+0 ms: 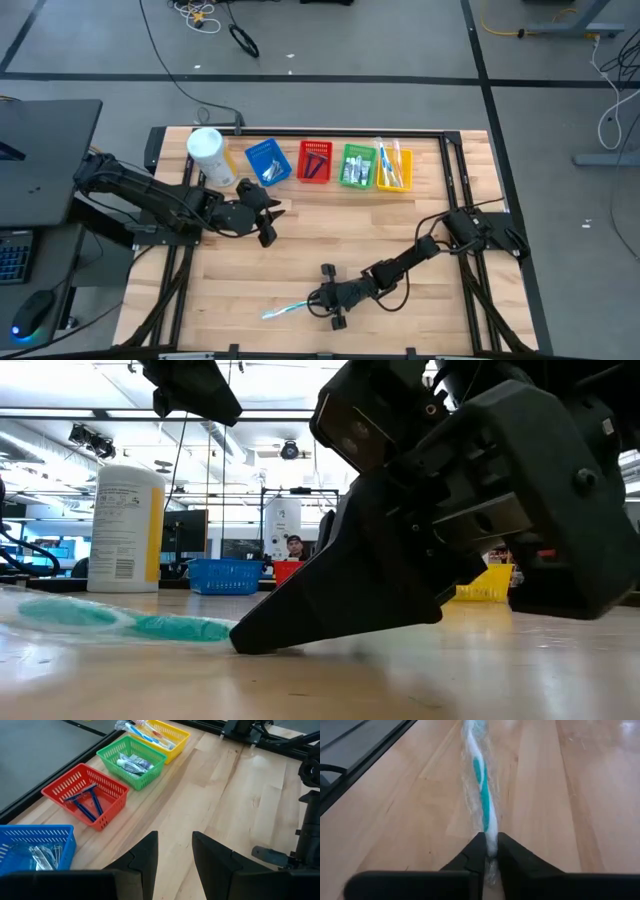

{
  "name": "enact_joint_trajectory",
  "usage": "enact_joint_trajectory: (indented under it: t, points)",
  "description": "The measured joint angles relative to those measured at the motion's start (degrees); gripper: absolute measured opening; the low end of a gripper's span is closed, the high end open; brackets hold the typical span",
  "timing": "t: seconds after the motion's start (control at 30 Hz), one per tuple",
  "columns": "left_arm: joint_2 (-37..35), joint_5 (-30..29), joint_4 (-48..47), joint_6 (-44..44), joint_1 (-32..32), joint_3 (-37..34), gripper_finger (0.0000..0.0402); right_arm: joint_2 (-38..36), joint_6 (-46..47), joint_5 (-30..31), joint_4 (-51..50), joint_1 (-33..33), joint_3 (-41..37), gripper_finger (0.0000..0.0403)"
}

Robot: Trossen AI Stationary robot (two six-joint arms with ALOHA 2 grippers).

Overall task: Pick & Place Travel size toiletries
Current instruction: Put the green toothbrush into the yellow basket

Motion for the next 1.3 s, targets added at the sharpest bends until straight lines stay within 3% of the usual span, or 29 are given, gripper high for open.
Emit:
enact_joint_trajectory:
  t: [0.23, 0.37, 0.57, 0.73, 0.9, 1.07, 1.3]
  points:
    - [0.00, 0.00, -0.02, 0.15, 0.00, 0.00, 0.0127, -1.54, -2.95, -0.72, -0.47, -0.29, -0.13, 0.0033]
    - [0.00, 0.00, -0.02, 0.14, 0.00, 0.00, 0.0127, -5.05, -6.53, 3.73, -5.22, -0.33, -0.40, 0.0031]
    - [0.00, 0.17, -0.05, -0.21, 0.00, 0.00, 0.0127, -14.11, -3.08, 29.85, -25.16, -0.59, -0.38, 0.0031]
    - [0.00, 0.06, 0.00, -1.13, 0.00, 0.02, 0.0127, -22.32, 3.06, 45.79, -43.52, -0.48, -0.30, 0.0030]
    - [0.16, 0.11, -0.01, -2.89, 0.00, 0.02, 0.0127, -31.03, 18.99, 59.18, -66.49, -1.70, -0.27, 0.0030]
    - [0.26, 0.17, -0.03, -4.55, 0.00, 0.02, 0.0127, -38.16, 38.48, 56.50, -88.09, -6.16, -0.38, 0.0030]
    - [0.26, 0.02, 0.00, -7.42, 0.00, 0.02, 0.0127, -42.99, 64.32, 43.91, -105.66, -16.89, -6.69, 0.0030]
